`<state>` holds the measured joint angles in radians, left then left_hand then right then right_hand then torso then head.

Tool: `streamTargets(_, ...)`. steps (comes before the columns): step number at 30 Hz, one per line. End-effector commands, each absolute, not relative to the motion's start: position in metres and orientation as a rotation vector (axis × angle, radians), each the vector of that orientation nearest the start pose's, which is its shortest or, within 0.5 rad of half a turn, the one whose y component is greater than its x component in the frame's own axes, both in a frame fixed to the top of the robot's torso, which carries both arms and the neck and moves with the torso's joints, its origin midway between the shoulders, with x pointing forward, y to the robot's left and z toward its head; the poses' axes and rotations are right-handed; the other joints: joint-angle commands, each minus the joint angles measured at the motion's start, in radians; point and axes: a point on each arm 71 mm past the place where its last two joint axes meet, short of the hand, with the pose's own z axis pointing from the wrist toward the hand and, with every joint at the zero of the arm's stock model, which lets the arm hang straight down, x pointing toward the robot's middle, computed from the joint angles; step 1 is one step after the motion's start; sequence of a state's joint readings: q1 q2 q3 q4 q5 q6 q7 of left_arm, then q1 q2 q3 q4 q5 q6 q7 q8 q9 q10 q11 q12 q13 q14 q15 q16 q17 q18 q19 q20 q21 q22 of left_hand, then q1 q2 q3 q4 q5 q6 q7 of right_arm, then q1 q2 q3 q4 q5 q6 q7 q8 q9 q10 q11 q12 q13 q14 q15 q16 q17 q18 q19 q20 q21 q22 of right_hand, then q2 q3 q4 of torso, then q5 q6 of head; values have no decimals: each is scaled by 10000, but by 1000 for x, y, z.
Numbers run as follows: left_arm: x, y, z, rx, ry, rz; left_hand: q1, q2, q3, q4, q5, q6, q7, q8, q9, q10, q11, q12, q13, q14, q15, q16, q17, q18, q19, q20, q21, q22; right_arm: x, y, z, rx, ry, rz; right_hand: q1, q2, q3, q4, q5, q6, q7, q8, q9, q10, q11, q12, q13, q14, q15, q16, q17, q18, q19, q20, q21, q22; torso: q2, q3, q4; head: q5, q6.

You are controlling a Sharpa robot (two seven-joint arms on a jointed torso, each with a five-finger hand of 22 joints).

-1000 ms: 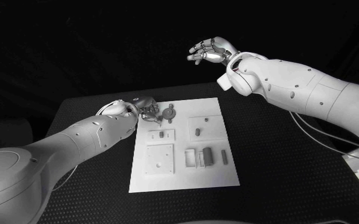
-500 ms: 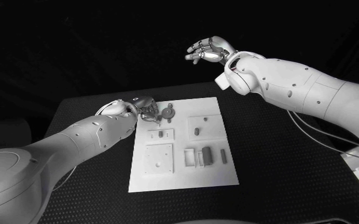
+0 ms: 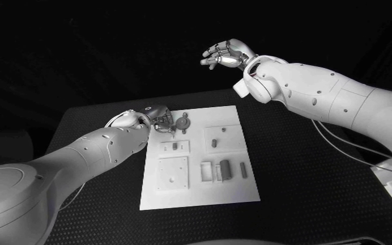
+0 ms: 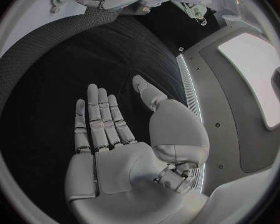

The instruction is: Assemble the parts on the task board

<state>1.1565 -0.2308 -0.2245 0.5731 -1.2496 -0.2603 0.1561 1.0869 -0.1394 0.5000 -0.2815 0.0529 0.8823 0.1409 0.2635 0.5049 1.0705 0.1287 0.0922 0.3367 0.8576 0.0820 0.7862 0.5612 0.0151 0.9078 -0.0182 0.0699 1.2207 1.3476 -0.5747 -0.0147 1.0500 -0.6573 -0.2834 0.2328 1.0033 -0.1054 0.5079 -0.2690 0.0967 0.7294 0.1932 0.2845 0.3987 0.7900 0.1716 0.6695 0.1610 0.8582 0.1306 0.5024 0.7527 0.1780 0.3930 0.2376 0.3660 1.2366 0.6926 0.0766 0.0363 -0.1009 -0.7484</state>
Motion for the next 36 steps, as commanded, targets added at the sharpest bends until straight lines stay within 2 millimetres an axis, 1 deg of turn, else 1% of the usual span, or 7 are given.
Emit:
streamTargets(1, 572, 141, -304, 1794, 18977, -5367, -64, 55, -34, -6, -20, 69, 3, 46, 7, 104, -27, 63, 29, 35, -72, 56, 10, -40, 43, -59, -5, 15, 589, -200, -113, 4371, 14666, 11097, -57, 70, 4, 67, -15, -81, 408, 38, -14, -32, -8, 61, -12, 77, -13, -36, -14, -157, 28, -3, -63, 16, 0, 2, 1, -16, -16)
streamTargets(8, 570, 141, -309, 1701, 19133, -5234, -61, 17, -67, -24, -20, 156, 50, 87, 0, 269, -43, 150, 200, 58, -85, 67, 11, -40, 70, -72, -11, 21, 589, -199, -113, 4365, 14672, 11108, -59, 70, 3, 68, -15, -82, 408, 39, -16, -33, -8, 62, -14, 76, -13, -36, -15, -157, 28, -3, -68, 20, 10, 5, -13, -59, -36)
streamTargets(12, 570, 141, -311, 1701, 19193, -5128, -54, -35, -99, -35, -19, 203, 48, 111, 0, 329, -58, 188, 291, 59, -87, 66, 9, -41, 73, -75, -15, 23, 589, -199, -113, 4365, 14672, 11107, -60, 70, 2, 69, -15, -83, 408, 40, -17, -33, -8, 63, -16, 75, -13, -37, -16, -158, 28, -3, -71, 22, -4, -2, 1, -75, -52)
streamTargets(18, 568, 139, -315, 2303, 19189, -4859, 39, -100, -150, -44, -21, 434, -27, 233, 25, 595, -192, 400, 724, 81, -102, 82, 12, -44, 101, -87, -19, 23, 589, -199, -113, 4363, 14678, 11114, -62, 72, 1, 71, -14, -83, 408, 41, -18, -33, -8, 64, -18, 75, -13, -37, -17, -158, 28, -3, -75, 25, -6, -14, 16, -82, -70)
streamTargets(22, 565, 137, -318, 2647, 19069, -4776, 135, -110, -178, -51, -21, 597, -60, 311, 57, 766, -293, 586, 1129, 129, -127, 125, 32, -40, 161, -111, -7, 33, 589, -199, -113, 4360, 14683, 11118, -64, 73, 1, 73, -14, -83, 409, 41, -19, -33, -8, 65, -20, 75, -12, -37, -17, -158, 28, -2, -77, 27, -4, -11, 11, -78, -84)
streamTargets(31, 561, 131, -321, 3440, 18538, -4632, 267, -157, -180, -55, -22, 793, -106, 377, 86, 812, -376, 789, 1879, 177, -159, 167, 53, -49, 230, -144, -14, 44, 589, -200, -113, 4370, 14680, 11099, -70, 77, -1, 78, -15, -83, 409, 43, -21, -32, -8, 67, -22, 75, -12, -38, -18, -159, 28, -2, -82, 31, -7, -14, 13, -109, -101)
streamTargets(36, 561, 131, -321, 3425, 18465, -4555, 297, -167, -157, -51, -23, 817, -98, 379, 86, 803, -386, 804, 2008, 197, -167, 178, 57, -48, 253, -153, -10, 49, 589, -200, -113, 4369, 14683, 11103, -73, 79, -2, 81, -15, -83, 409, 44, -22, -32, -8, 68, -24, 75, -12, -38, -19, -159, 28, -2, -86, 34, -2, -9, 11, -114, -90)
